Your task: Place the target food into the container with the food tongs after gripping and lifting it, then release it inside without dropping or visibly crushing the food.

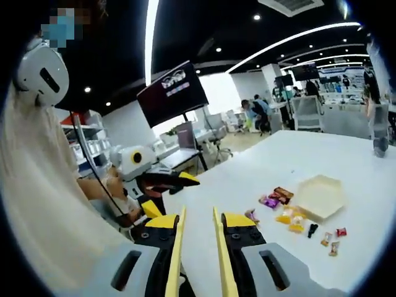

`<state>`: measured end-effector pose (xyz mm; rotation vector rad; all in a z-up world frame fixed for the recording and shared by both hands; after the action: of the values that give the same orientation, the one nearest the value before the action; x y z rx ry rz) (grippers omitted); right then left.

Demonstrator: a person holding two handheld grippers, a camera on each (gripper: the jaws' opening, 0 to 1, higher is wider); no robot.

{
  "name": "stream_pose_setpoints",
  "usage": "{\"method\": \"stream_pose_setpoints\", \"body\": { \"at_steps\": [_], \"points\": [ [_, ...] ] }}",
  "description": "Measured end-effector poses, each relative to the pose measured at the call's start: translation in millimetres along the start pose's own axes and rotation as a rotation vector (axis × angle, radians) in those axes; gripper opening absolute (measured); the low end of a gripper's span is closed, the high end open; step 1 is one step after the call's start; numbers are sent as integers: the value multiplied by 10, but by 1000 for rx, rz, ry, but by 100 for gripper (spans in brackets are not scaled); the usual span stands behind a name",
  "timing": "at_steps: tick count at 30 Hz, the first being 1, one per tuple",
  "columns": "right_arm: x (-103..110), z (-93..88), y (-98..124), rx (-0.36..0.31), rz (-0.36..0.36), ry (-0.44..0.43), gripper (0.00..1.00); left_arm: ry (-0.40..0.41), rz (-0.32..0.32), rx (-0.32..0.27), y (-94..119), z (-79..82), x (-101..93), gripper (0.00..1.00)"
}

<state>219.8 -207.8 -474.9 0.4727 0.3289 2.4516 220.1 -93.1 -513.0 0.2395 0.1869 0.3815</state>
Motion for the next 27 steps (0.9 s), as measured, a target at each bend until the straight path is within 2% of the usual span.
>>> {"method": "stream_pose_setpoints", "body": {
  "at_steps": [6, 14, 20, 27],
  "points": [
    [98, 6, -124, -17, -38, -14, 26, 11, -11, -4, 194, -68, 43, 69],
    [161, -145, -281, 47, -131, 67, 26, 32, -50, -24, 378, -119, 26, 69],
    [153, -267, -291, 72, -157, 43, 26, 45, -54, -27, 384, -139, 20, 69],
    [39, -298, -247, 80, -149, 34, 26, 56, -49, -7, 259, -145, 0, 69]
  ]
}}
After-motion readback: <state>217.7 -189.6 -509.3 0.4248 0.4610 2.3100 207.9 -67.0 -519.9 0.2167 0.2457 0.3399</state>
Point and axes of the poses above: the point that each gripper's makers call its tool centre point, and the gripper's own axes: y roughly backward along the fingers, x roughly to its left, z roughly out of its top, the point moved 1 cm from there along y, roughly backward along the fingers, and after that the axes turned 14 degrees about -z, right-handed, at the moved point
